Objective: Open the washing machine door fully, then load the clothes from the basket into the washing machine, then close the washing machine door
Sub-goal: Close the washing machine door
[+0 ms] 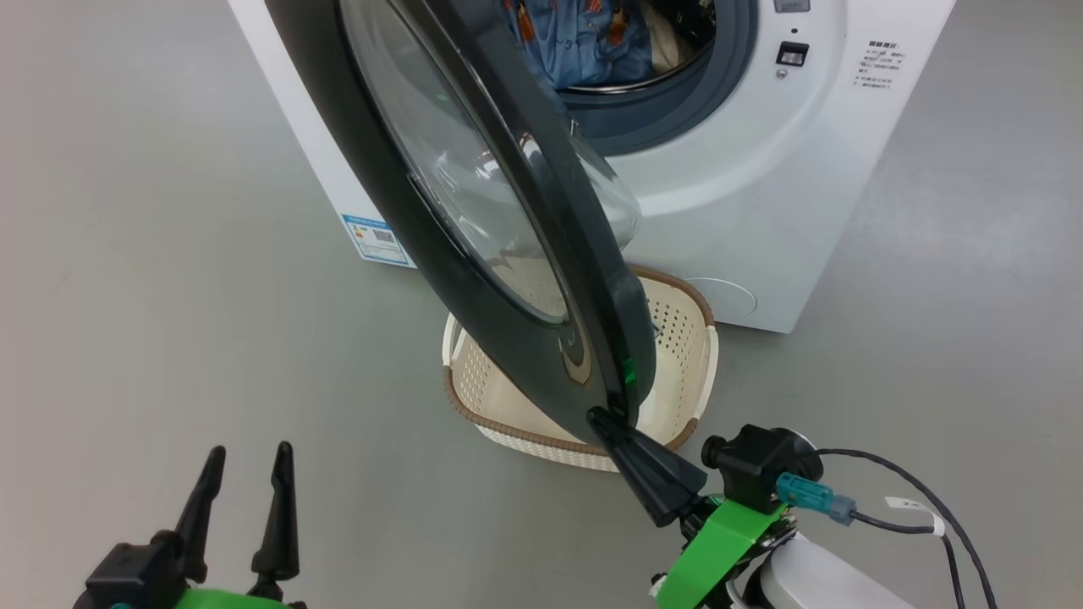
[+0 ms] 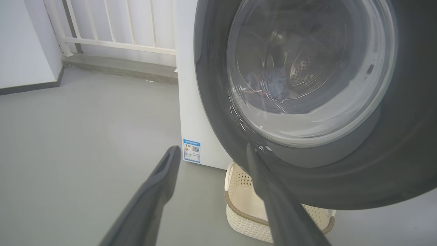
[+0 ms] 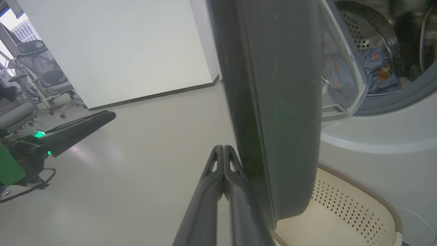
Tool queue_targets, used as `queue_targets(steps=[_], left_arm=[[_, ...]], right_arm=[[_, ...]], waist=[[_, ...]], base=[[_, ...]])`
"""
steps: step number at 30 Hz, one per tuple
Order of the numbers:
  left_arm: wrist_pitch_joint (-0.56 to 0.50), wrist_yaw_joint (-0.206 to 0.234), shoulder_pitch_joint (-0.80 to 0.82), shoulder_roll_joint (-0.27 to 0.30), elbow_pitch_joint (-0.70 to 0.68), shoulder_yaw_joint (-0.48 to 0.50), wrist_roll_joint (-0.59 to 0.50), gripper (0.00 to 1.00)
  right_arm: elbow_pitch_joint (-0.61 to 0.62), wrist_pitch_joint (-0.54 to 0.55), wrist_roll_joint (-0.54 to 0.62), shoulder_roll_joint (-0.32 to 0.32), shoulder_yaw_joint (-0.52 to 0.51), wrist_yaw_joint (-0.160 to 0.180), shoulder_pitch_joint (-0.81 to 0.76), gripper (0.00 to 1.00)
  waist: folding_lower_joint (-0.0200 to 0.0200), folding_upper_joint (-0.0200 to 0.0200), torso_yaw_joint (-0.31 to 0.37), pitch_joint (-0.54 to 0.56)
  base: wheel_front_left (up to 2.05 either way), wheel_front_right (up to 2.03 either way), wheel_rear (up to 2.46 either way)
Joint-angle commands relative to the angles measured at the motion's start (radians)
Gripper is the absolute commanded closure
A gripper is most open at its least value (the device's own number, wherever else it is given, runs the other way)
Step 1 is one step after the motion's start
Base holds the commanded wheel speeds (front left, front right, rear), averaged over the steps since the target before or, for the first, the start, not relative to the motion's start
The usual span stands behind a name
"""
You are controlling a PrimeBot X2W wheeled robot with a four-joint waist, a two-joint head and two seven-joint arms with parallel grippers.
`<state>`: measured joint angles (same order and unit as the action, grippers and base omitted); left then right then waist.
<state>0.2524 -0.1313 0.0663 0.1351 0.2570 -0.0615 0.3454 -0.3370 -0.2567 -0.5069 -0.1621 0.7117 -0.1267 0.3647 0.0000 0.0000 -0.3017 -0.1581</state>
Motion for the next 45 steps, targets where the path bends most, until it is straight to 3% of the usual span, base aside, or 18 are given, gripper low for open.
queue_targets(steps=[1, 21, 45], left_arm=[[0.009, 0.001, 0.045, 0.011, -0.021, 0.034, 0.012, 0.0], [0.009, 0.001, 0.121, -0.024, -0.055, 0.02, 0.012, 0.0], [0.009, 0.001, 0.238, -0.068, -0.108, -0.032, 0.021, 0.0]], right_arm=[[0.017, -0.005, -0.004, 0.011, 0.0, -0.004, 0.028, 1.0], [0.009, -0.005, 0.035, -0.018, -0.181, -0.004, 0.114, 1.0], [-0.076, -0.005, 0.077, -0.124, -0.357, -0.004, 0.343, 1.0]], waist=[[0.0, 0.0, 0.001, -0.005], [0.0, 0.0, -0.008, -0.12], [0.0, 0.0, -0.076, -0.286]], base=[[0.0, 0.0, 0.0], [0.0, 0.0, 0.0], [0.0, 0.0, 0.0]])
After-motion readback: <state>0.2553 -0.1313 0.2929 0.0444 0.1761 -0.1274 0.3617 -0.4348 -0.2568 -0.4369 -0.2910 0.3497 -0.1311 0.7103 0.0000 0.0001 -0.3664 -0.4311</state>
